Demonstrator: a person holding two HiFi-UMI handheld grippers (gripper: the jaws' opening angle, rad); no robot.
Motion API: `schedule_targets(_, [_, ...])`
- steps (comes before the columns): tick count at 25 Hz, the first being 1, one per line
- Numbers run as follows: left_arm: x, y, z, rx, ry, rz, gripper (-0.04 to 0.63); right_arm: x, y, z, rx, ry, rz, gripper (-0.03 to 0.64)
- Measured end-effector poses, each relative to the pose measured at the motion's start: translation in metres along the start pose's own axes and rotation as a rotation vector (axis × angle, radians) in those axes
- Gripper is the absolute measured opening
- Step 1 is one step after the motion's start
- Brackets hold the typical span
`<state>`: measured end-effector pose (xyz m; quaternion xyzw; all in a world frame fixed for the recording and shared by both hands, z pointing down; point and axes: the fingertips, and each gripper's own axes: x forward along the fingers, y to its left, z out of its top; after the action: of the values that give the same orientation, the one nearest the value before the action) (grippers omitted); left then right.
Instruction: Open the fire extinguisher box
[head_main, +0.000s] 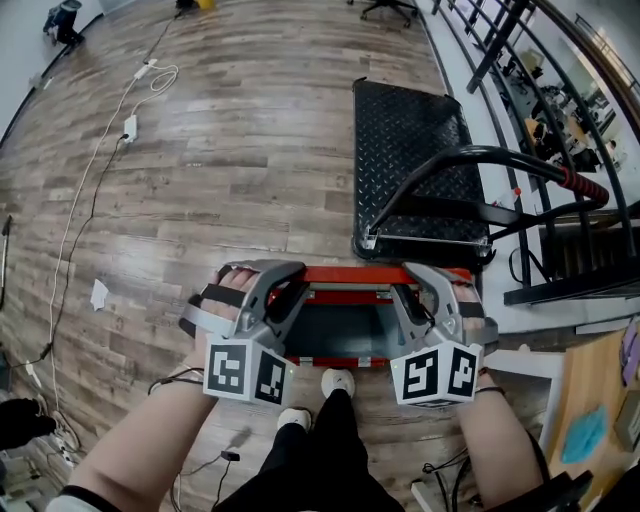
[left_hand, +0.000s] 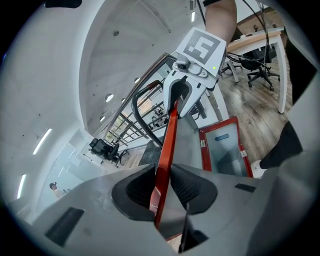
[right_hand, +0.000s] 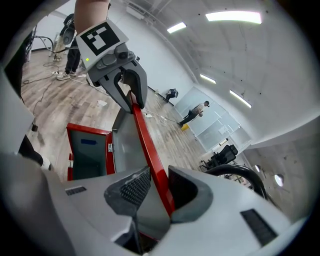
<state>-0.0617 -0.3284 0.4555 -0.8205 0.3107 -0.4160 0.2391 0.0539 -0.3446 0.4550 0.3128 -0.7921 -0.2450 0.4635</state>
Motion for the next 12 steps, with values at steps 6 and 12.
schedule_targets(6, [0.013,0.009,-0.005,-0.011,0.035,-0.005,0.094,0.011,-0.007,-0.001,0.018,-0.029,0.029,0.106])
schedule_targets(12, [0.029,0.02,-0.009,-0.032,0.087,-0.019,0.092,0.025,-0.019,-0.004,0.042,-0.051,0.062,0.106])
